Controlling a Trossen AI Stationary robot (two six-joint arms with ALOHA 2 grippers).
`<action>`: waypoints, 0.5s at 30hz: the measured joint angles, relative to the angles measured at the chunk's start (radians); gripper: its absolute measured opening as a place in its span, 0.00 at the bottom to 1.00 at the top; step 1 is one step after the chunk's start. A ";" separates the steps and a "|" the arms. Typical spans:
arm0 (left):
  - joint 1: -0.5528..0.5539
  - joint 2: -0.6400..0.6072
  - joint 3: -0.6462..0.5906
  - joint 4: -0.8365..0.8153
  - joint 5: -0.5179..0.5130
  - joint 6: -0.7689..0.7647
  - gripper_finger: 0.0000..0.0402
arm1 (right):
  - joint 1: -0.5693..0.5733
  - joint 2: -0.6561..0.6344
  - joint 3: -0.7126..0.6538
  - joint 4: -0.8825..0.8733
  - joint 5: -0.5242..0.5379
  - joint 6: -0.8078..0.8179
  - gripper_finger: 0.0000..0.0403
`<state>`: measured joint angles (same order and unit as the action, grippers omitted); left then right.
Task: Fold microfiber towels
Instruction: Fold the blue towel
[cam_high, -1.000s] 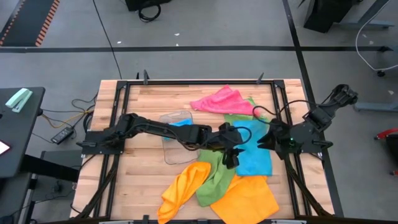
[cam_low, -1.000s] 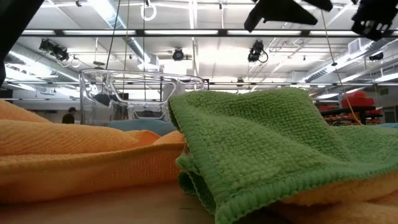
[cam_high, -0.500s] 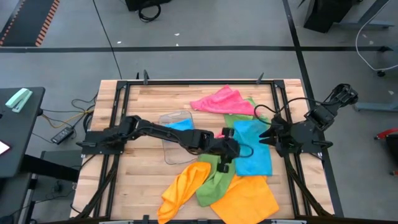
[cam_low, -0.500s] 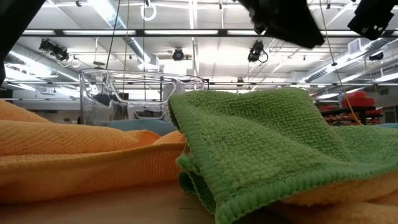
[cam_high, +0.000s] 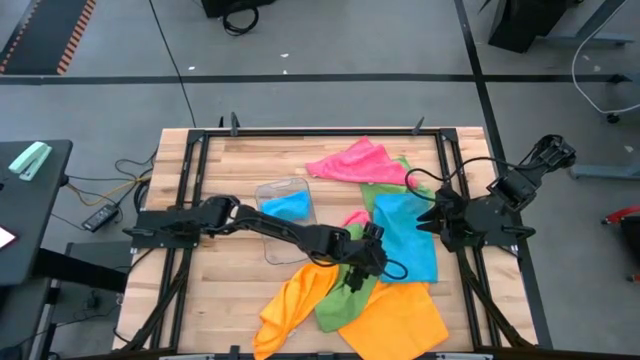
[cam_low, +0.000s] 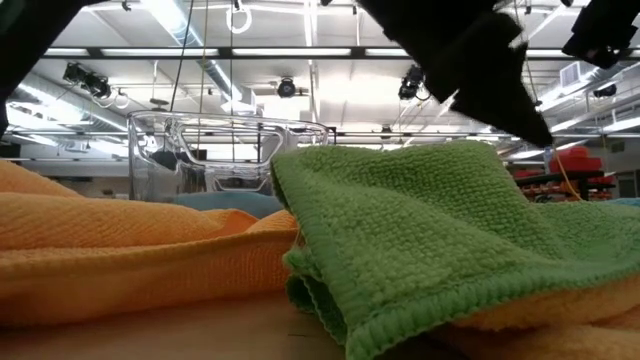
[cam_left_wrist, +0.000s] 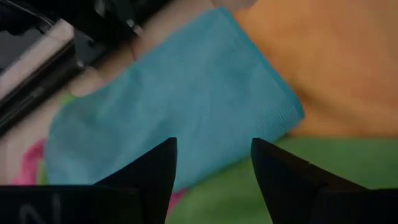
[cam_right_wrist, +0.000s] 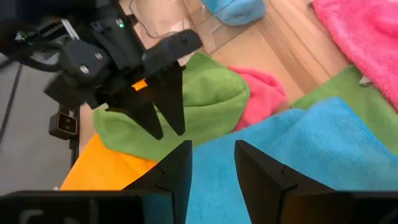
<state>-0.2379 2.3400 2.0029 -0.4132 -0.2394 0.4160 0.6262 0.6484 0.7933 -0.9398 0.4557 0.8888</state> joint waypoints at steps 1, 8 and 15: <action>0.000 0.001 0.000 -0.012 0.000 0.000 0.54 | 0.000 0.003 0.000 0.000 0.000 0.008 0.32; -0.008 0.032 0.000 0.015 -0.008 0.077 0.57 | 0.000 0.023 0.000 -0.002 0.000 0.040 0.32; -0.008 0.033 0.000 0.011 -0.008 0.094 0.62 | 0.000 0.048 0.000 -0.002 0.000 0.085 0.32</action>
<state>-0.2463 2.3734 2.0026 -0.4025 -0.2474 0.5101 0.6262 0.6966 0.7933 -0.9413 0.4557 0.9734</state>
